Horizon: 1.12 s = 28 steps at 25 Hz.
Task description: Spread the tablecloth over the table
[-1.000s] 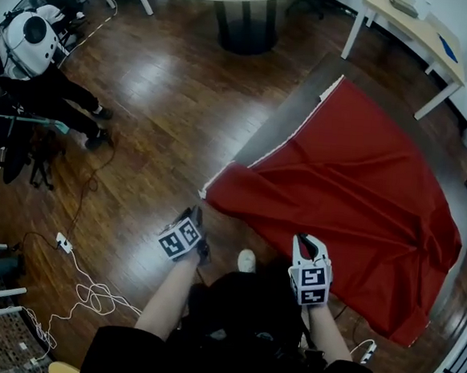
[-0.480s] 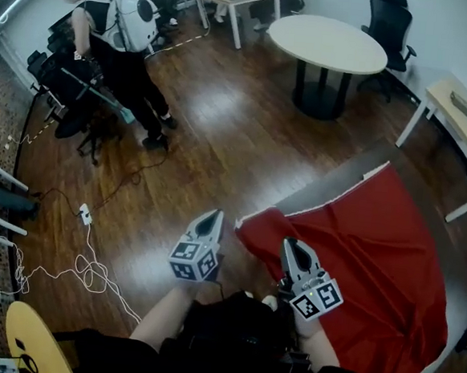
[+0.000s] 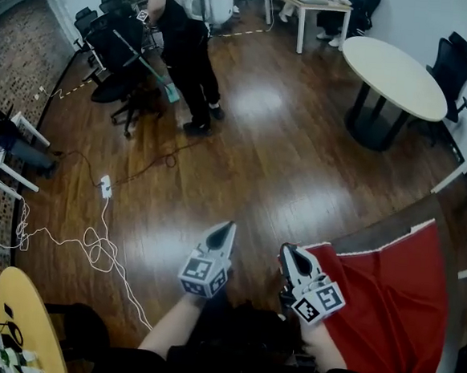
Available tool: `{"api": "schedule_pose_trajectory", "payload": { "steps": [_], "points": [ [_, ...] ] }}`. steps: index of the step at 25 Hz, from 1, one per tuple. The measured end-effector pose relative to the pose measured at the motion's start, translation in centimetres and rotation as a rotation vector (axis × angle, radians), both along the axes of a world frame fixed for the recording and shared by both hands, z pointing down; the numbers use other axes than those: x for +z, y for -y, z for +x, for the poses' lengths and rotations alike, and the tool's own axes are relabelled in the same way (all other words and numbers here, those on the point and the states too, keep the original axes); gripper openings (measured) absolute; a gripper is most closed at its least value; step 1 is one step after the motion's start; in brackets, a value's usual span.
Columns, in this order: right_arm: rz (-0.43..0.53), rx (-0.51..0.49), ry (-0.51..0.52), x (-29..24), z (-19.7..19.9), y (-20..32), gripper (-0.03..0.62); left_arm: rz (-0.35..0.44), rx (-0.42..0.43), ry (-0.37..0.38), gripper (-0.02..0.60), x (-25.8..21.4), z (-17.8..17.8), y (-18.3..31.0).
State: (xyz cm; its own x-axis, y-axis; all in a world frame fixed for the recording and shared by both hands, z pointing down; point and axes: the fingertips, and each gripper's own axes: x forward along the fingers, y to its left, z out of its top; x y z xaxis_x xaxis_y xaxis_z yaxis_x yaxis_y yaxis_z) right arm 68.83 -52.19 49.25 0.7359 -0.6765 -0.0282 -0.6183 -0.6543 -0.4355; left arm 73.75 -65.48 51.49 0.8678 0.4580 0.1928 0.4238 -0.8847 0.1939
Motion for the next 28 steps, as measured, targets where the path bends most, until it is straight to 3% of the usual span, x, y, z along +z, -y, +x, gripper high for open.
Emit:
{"api": "schedule_pose_trajectory", "payload": {
  "steps": [6, 11, 14, 19, 24, 28],
  "points": [
    [-0.026, 0.105, 0.027, 0.5, 11.2, 9.7, 0.006, 0.044, 0.069, -0.076, 0.000, -0.7, 9.1, 10.4],
    [-0.091, 0.175, -0.029, -1.3, 18.4, 14.5, 0.006, 0.020, 0.138, -0.053, 0.000, -0.8, 17.2, 15.1],
    [-0.160, 0.255, -0.057, -2.2, 22.1, 13.0, 0.006, 0.010, 0.205, -0.062, 0.002, -1.0, 21.9, 13.7],
    [-0.141, 0.420, -0.054, -2.6, 29.3, 8.0, 0.006, -0.051, 0.338, -0.038, 0.002, -1.4, 29.9, 9.3],
    [-0.103, 0.470, -0.075, -3.1, 39.0, 2.9, 0.006, 0.001, 0.385, -0.069, 0.002, -2.9, 38.8, 4.7],
    [-0.110, 0.484, -0.149, -5.3, 45.7, -0.2, 0.006, -0.014, 0.422, -0.092, 0.002, -4.3, 46.4, 0.5]
  ]
}}
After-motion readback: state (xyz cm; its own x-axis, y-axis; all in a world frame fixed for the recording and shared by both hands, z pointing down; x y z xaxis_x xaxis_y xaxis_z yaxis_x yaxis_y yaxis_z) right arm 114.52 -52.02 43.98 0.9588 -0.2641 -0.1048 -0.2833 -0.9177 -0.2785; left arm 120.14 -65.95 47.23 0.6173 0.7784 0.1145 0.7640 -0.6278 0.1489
